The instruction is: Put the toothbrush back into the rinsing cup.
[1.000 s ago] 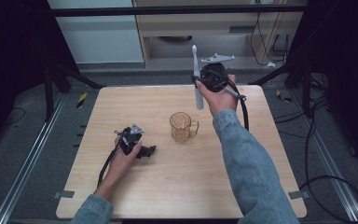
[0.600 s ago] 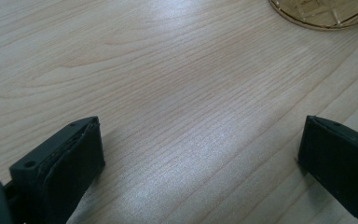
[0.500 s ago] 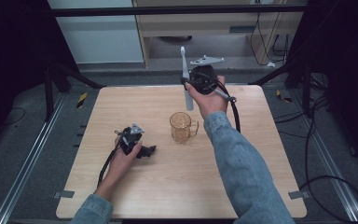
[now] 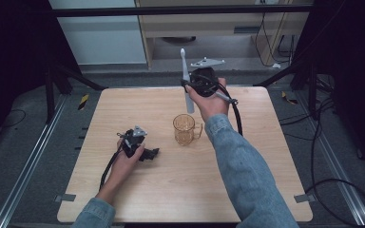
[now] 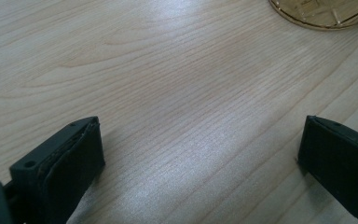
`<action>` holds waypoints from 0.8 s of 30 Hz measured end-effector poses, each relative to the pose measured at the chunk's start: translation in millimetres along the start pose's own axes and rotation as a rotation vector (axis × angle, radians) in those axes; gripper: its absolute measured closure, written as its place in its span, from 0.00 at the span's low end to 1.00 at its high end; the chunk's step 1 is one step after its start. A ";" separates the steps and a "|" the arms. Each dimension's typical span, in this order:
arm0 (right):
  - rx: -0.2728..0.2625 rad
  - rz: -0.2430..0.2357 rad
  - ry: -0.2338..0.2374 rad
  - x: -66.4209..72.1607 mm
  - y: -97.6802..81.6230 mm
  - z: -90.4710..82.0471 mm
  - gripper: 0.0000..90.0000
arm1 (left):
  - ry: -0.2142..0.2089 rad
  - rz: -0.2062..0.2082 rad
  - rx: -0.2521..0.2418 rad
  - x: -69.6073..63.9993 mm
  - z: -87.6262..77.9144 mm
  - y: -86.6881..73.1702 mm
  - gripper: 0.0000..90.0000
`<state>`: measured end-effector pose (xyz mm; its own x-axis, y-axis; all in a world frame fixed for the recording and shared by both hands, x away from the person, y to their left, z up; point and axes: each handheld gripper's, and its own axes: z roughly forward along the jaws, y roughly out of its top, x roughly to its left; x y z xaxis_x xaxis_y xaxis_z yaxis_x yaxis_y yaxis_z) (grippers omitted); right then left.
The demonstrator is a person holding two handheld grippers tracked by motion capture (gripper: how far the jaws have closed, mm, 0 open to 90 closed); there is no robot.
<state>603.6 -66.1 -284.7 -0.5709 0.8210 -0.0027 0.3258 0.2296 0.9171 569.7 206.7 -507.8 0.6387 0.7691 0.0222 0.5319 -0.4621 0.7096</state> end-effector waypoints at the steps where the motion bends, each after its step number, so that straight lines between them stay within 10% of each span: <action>1: 0.001 0.000 0.000 0.2 -0.4 0.0 0.75 | 0.000 -0.001 0.000 0.0 0.0 0.0 0.00; 24: 0.059 0.015 0.046 16.1 -37.2 29.4 0.75 | -0.002 -0.001 -0.002 -0.1 0.2 0.0 0.00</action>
<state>604.4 -46.0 -330.6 -0.5994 0.7999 0.0300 0.3776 0.2495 0.8917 569.8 206.5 -508.0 0.6391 0.7689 0.0204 0.5314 -0.4605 0.7110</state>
